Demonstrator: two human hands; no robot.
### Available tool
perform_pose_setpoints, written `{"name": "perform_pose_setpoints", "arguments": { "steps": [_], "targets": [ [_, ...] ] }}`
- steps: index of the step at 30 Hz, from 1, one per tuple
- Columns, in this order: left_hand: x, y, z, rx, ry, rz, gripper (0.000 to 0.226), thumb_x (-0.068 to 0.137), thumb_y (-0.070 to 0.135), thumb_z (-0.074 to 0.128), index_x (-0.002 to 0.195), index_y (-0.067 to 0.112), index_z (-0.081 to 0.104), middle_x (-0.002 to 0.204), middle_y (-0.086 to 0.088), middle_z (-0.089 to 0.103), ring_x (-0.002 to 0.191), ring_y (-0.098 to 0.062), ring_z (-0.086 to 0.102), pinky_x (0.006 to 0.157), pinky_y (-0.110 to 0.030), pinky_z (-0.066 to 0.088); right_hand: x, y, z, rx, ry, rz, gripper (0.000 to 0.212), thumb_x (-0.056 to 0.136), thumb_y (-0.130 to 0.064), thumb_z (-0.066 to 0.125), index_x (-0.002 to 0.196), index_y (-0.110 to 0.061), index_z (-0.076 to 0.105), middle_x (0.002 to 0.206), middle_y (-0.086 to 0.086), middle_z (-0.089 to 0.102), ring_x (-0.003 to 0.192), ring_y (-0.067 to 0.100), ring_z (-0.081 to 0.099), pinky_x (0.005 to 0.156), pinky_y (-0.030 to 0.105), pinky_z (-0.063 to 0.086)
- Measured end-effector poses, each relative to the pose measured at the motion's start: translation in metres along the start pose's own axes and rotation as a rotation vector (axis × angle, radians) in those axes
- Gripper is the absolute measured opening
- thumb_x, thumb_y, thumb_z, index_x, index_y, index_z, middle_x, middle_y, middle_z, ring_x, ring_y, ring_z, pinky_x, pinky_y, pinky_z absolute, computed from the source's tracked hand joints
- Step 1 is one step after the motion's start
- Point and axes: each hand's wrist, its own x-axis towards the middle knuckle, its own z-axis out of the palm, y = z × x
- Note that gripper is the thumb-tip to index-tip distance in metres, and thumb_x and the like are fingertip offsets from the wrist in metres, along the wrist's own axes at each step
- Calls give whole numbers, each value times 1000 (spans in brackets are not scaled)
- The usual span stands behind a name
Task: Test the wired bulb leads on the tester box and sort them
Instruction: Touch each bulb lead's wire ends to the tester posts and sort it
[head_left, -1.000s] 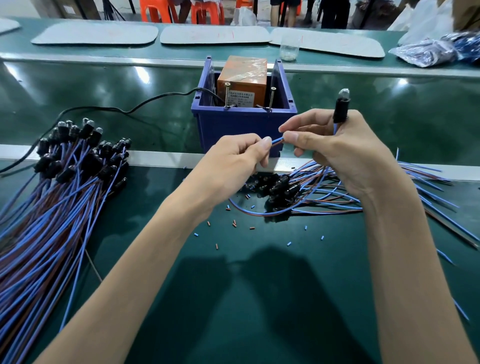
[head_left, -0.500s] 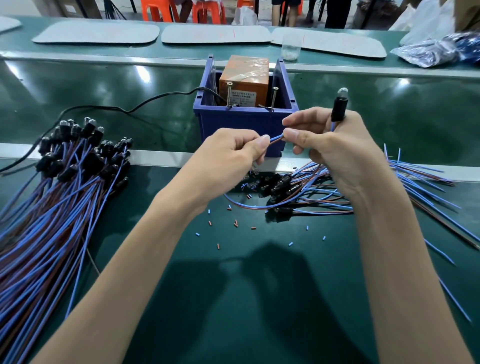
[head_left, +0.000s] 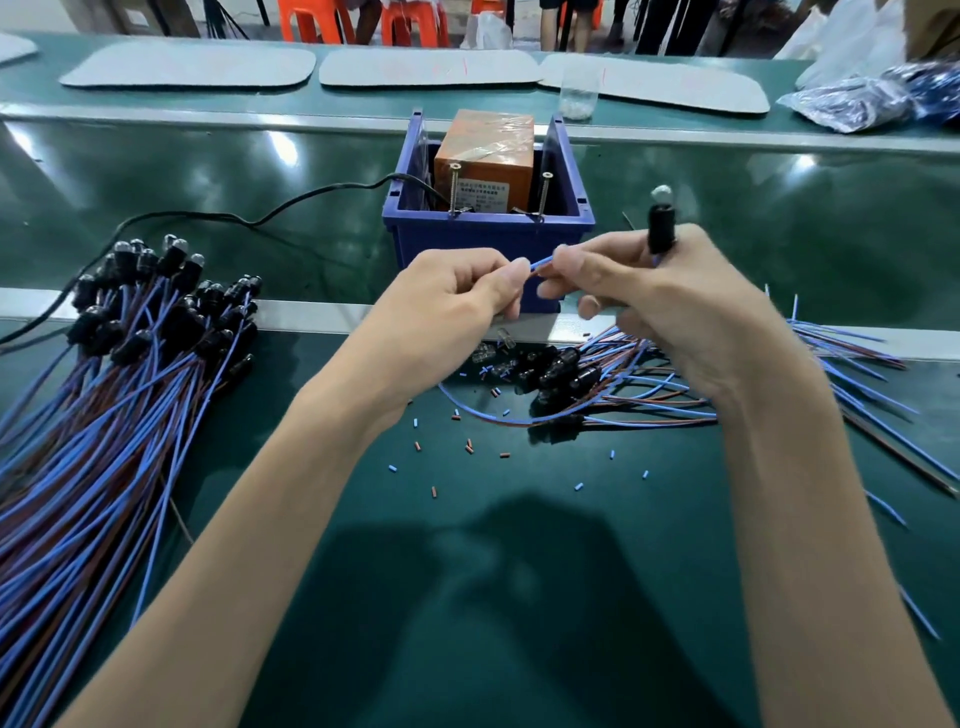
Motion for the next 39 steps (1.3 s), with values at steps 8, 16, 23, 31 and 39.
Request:
{"name": "perform_pose_setpoints", "arguments": {
  "steps": [8, 16, 23, 31, 39],
  "targets": [
    [0, -3, 1, 25, 14, 19, 40, 98, 31, 51, 60, 20, 56, 43, 11, 32, 44, -6, 24, 44, -17, 22, -1, -5, 9, 45, 63, -41, 13, 84, -7, 69, 72, -6, 68, 55, -3, 65, 43, -3, 53, 41, 5, 33],
    [0, -2, 5, -42, 74, 1, 41, 100, 28, 46, 60, 22, 54, 44, 13, 28, 42, -5, 24, 41, -18, 21, -1, -5, 9, 59, 84, -34, 13, 85, -8, 69, 74, -2, 68, 54, -4, 65, 43, -2, 53, 41, 5, 34],
    [1, -4, 4, -55, 94, -9, 43, 101, 27, 45, 59, 24, 54, 44, 13, 29, 42, -5, 24, 40, -18, 21, 0, -4, 9, 52, 81, -41, 11, 85, -7, 69, 74, -7, 68, 56, -3, 66, 42, -1, 52, 42, 5, 34],
    [3, -5, -2, -54, 118, -32, 43, 101, 27, 45, 58, 23, 52, 42, 14, 29, 41, -5, 24, 39, -17, 21, 4, -1, 4, 69, 227, -48, 15, 84, -16, 71, 71, -11, 68, 55, -5, 67, 43, -1, 51, 42, 6, 33],
    [4, 2, 10, -501, 207, -92, 29, 101, 8, 39, 81, 16, 58, 62, 6, 38, 47, -3, 31, 46, -13, 24, 2, -3, 18, -24, 95, -63, 23, 91, -30, 63, 76, -16, 75, 49, -13, 49, 42, -1, 40, 42, 8, 28]
  ]
}}
